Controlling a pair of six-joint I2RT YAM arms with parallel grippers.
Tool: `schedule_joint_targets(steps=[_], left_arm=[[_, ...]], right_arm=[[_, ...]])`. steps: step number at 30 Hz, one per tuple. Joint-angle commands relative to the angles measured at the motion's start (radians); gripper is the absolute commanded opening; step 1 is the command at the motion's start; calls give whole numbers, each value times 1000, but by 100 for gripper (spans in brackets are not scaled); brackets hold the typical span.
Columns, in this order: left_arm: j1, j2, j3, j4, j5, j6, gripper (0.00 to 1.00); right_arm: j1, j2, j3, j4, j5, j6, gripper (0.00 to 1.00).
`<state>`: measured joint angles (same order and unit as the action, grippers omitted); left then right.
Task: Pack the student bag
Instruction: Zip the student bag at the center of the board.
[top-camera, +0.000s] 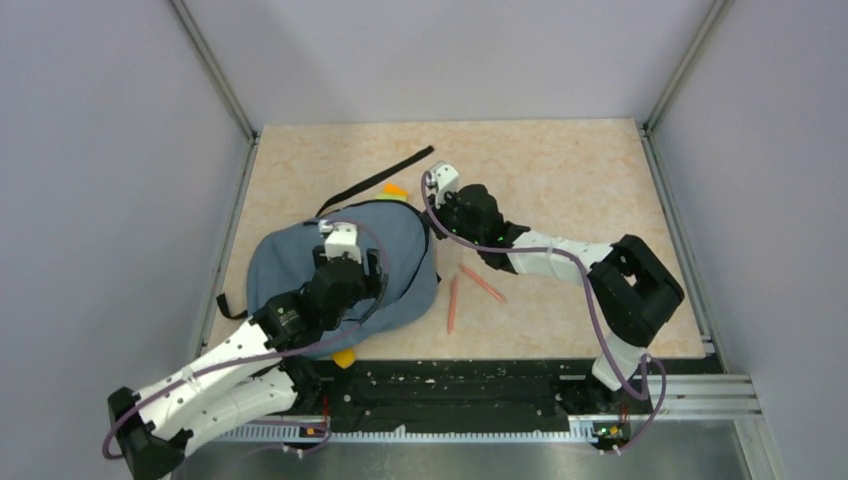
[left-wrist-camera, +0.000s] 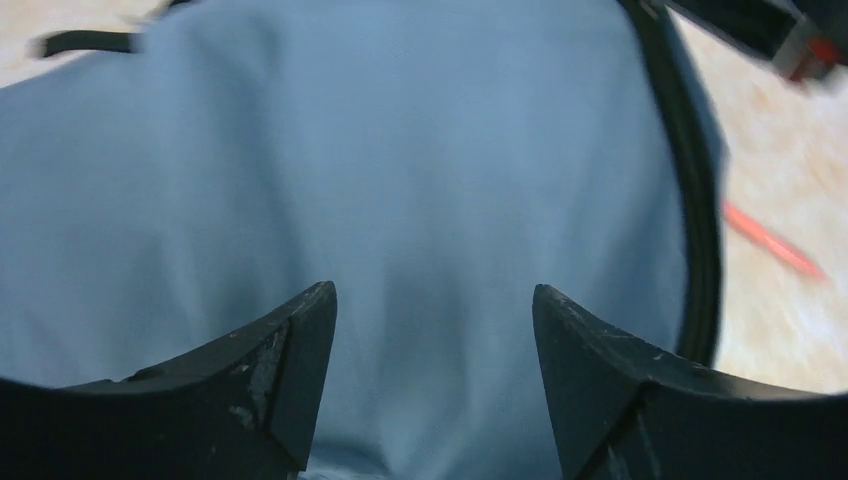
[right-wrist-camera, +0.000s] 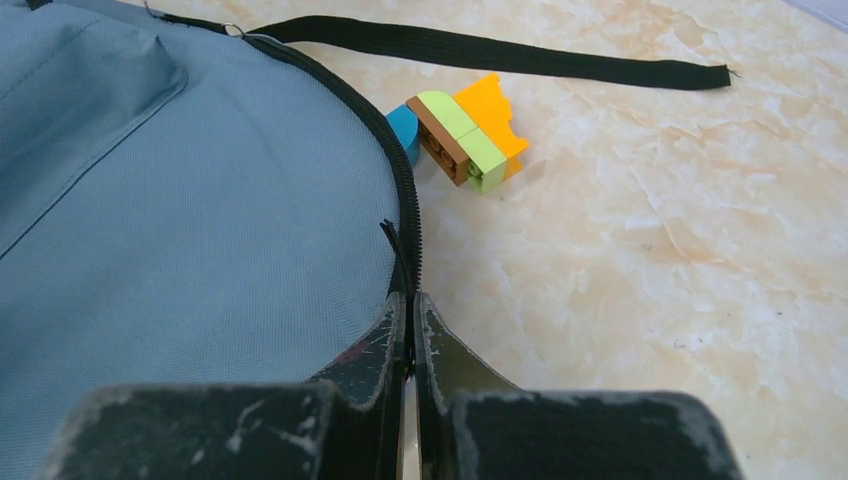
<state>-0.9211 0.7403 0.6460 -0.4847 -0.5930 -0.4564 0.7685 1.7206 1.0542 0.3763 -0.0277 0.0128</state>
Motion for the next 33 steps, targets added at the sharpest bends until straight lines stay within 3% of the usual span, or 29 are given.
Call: schedule_joint_targets(steps=[1,5,8,11,15,16,19,22,33], left_arm=[[169,14,99,-76,-46,-89,77],[300,112,175,-151,-166,-104,84],[406,177,191,-133,-134,-92,93],[454,257,209,-161,-135,-124,94],[485,319,170,-22,-33,-97,92],[499,334,160,21,-5,-91,83],[546,395,154,111,43,-74,36],[585,465,199,160,73,-38,3],[634,760,572,286,142,291,0]], right_arm=[[-23,-68,-24,81,6,33,0],[-23,-78,-44,90,-12,50,0],[-23,-84,-55,88,-22,56,0],[-23,-100,-70,89,-23,60,0],[-23,-121,-91,95,-26,68,0],[-23,-125,-91,92,-27,73,0],[-23,-141,-95,77,-45,93,0],[-21,-172,-103,70,-67,108,0],[74,-244,-168,91,-107,206,0]])
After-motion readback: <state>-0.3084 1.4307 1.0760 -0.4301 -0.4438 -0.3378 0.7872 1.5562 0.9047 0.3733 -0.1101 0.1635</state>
